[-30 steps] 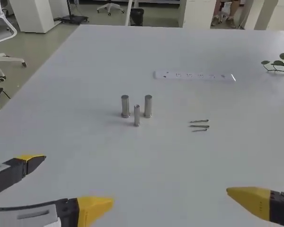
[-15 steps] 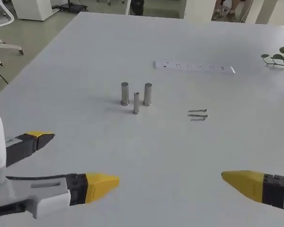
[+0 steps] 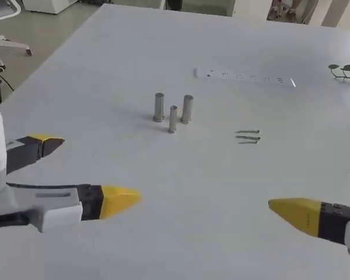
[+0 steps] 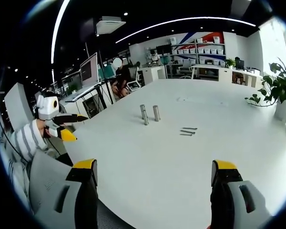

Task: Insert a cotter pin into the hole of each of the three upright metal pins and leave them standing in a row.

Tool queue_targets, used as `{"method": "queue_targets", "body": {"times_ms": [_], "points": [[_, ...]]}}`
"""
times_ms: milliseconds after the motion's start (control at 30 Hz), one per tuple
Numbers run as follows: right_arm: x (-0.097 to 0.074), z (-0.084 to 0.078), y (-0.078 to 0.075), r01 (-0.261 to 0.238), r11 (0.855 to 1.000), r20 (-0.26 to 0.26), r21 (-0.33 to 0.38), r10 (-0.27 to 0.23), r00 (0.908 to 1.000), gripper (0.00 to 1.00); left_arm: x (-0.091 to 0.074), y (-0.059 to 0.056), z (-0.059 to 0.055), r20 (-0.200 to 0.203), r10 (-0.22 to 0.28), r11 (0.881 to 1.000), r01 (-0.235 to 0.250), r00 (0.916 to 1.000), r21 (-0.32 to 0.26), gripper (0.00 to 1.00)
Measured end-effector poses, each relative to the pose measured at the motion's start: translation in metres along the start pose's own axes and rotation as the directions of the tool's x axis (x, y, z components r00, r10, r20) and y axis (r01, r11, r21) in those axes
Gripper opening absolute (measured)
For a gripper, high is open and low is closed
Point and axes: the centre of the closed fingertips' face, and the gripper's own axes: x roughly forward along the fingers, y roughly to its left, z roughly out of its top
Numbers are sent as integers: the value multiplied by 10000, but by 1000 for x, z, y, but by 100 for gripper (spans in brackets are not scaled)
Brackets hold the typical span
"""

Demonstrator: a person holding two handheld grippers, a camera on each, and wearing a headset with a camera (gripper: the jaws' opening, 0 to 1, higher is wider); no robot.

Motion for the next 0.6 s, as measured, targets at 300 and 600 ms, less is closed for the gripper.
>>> {"method": "queue_targets", "body": {"times_ms": [300, 600], "points": [[3, -4, -4, 44, 9999, -154, 94, -43, 9999, 99, 7, 19, -2, -367, 141, 9984, -121, 9992, 553, 99], [1, -6, -9, 183, 9996, -222, 200, -178, 9996, 98, 19, 19, 2, -247, -122, 9997, 126, 9996, 189, 99]]}}
